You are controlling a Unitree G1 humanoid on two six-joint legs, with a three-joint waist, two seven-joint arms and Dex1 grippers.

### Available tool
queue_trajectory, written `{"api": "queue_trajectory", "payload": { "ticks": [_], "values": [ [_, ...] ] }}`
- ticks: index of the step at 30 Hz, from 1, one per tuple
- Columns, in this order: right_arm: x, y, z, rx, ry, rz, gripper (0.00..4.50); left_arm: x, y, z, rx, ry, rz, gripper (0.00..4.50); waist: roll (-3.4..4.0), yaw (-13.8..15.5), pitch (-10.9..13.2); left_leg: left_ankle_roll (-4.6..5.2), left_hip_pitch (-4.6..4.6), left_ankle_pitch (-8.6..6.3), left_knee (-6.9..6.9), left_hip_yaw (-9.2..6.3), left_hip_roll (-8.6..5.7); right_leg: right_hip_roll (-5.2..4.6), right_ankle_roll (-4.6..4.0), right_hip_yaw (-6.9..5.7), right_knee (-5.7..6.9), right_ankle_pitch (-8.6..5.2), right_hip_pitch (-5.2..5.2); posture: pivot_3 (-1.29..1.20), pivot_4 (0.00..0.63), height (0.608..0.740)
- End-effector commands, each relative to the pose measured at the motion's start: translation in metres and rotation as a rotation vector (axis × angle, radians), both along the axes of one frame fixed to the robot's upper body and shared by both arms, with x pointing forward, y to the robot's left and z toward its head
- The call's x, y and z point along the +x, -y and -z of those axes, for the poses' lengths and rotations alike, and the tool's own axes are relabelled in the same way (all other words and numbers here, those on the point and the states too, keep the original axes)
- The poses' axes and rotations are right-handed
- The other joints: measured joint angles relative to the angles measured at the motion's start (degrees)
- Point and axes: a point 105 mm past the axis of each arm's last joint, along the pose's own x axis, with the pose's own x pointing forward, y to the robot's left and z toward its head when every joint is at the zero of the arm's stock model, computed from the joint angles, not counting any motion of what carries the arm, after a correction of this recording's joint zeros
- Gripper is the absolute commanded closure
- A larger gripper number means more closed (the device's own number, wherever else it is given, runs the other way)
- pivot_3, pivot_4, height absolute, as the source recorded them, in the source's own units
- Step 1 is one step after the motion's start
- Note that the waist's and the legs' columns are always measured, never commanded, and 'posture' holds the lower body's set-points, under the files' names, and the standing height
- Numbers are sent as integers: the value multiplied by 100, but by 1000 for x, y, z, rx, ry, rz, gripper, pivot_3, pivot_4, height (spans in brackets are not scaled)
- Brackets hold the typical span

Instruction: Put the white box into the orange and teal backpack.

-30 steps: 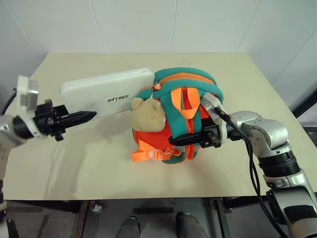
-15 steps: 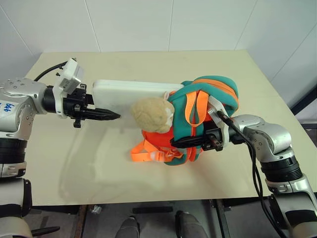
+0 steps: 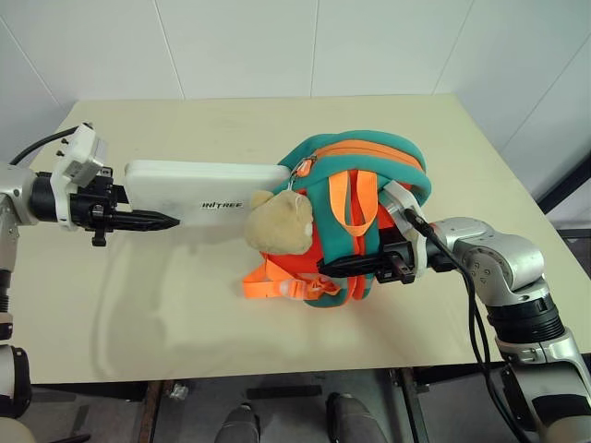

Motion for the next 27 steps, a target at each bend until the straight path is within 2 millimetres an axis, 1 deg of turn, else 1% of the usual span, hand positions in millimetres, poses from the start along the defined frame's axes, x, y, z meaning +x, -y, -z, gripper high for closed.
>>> {"api": "queue_trajectory", "payload": {
  "ticks": [1,3,6,9,11,13,14,15,18,19,21,23,25,26,27],
  "values": [
    [-5,-4,-9,23,23,-30,4485,-9,37,-8,19,30,183,3049,0,37,0,0,0,0,5,-1,0,0,0,0,3,0,0,0,150,740],
    [-4,-3,-9,20,25,-32,4485,-11,54,-11,38,31,259,3049,0,63,0,-2,-5,-1,17,-5,0,4,0,0,8,0,0,0,150,740],
    [-3,-3,-9,18,25,-33,4485,-7,68,-14,60,41,312,3049,0,66,1,-3,-11,-3,25,-10,0,8,1,1,9,0,0,0,150,740],
    [-3,-6,-9,20,31,-39,4485,10,92,-16,83,79,327,3049,1,75,1,-3,-11,-3,26,-11,0,11,1,1,11,0,0,0,150,740],
    [-3,-8,-10,27,36,-42,4485,28,117,-14,91,104,290,3049,1,80,1,-3,-11,-3,29,-13,0,12,1,1,14,0,1,0,150,740],
    [-2,-10,-10,30,38,-42,4485,37,133,-14,82,119,275,3049,0,92,1,-3,-12,-3,34,-16,-1,12,2,1,14,0,4,0,150,740],
    [-2,-10,-10,33,39,-42,4485,36,140,-13,72,92,291,3049,1,85,1,-3,-13,-2,36,-16,-1,13,5,1,13,2,5,0,150,740],
    [-2,-11,-11,36,42,-40,4485,39,153,-9,60,79,294,3049,2,67,1,-3,-14,-3,35,-16,-2,12,5,2,11,2,5,0,150,740],
    [-2,-13,-11,45,50,-34,4485,41,182,0,29,55,293,3049,6,72,3,0,-14,-5,33,-17,-1,14,8,4,18,0,1,0,150,740],
    [-1,-14,-12,48,52,-31,4485,39,187,4,23,45,299,3049,6,77,3,2,-13,-6,33,-18,-1,14,10,4,18,-3,2,0,150,740],
    [-1,-14,-12,53,55,-25,4485,36,192,10,7,5,305,3049,6,79,4,2,-16,-6,35,-18,-1,14,12,4,18,-4,2,0,150,740],
    [-2,-14,-13,56,57,-21,4485,37,186,13,9,13,283,3049,6,65,4,1,-16,-6,35,-18,-2,14,12,4,18,-4,2,0,150,740],
    [-2,-14,-13,57,57,-16,4500,43,177,11,-3,41,224,2332,7,64,4,1,-12,-6,34,-18,-1,14,11,4,19,-4,2,0,150,740],
    [-2,-13,-12,57,57,-12,4500,44,171,9,-8,35,208,2153,7,66,4,1,-12,-6,34,-18,-1,14,11,4,21,-4,2,0,150,740],
    [-2,-13,-12,57,56,-9,4500,45,165,5,-19,48,188,1873,7,55,4,1,-11,-6,35,-18,-1,14,11,4,22,-4,2,0,150,740]
  ]
}}
